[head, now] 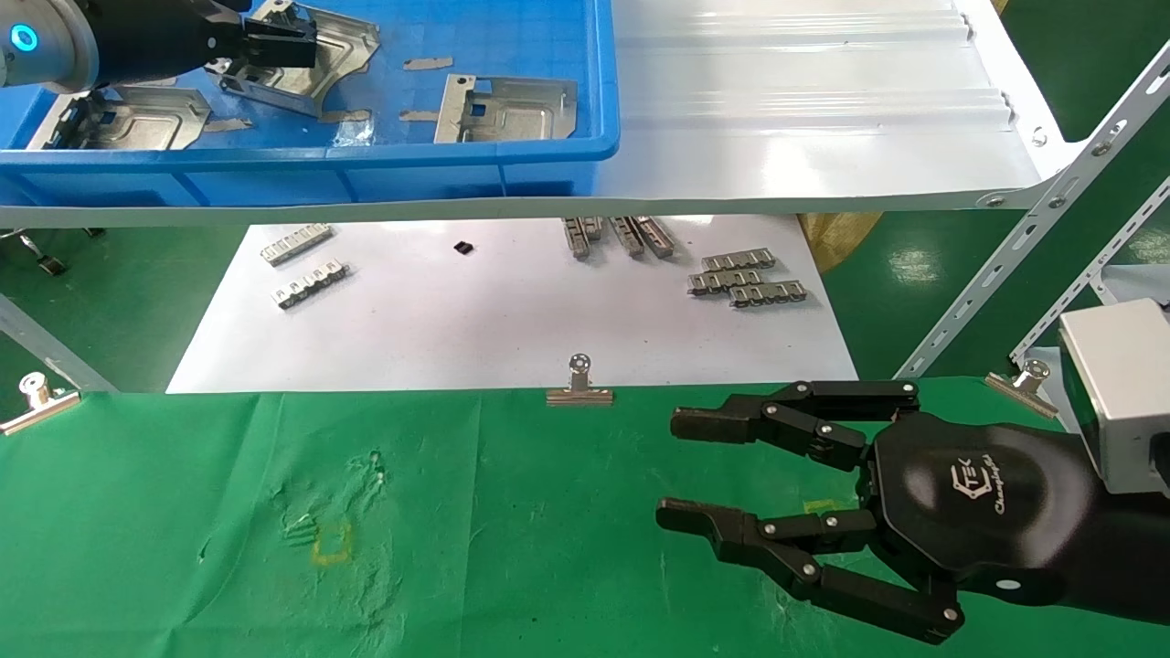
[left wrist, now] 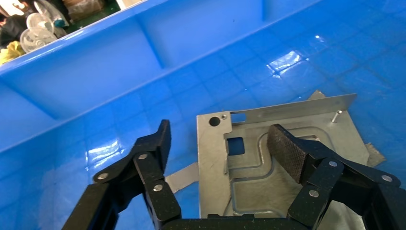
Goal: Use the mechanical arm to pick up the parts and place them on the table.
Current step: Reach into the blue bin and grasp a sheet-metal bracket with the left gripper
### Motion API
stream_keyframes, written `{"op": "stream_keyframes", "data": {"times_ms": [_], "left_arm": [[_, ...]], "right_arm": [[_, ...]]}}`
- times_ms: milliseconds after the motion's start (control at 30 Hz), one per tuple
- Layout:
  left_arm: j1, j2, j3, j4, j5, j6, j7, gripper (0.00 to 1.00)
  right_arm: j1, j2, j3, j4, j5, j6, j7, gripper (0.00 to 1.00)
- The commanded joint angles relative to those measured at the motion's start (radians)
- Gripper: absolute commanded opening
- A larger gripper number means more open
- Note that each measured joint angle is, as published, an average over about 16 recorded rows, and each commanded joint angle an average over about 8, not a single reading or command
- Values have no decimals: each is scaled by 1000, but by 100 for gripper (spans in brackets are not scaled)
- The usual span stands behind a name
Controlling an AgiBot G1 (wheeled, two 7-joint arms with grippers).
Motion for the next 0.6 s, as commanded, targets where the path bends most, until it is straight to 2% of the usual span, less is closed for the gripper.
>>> {"op": "stream_keyframes", "data": {"times_ms": [33,600], "left_arm": [[0,1,0,1,0,-4,-5,0],[-15,-30,-6,-5,-9,20,-23,0]], "right_arm": [[0,0,0,0,0,0,0,100],[0,0,0,0,0,0,0,100]]}}
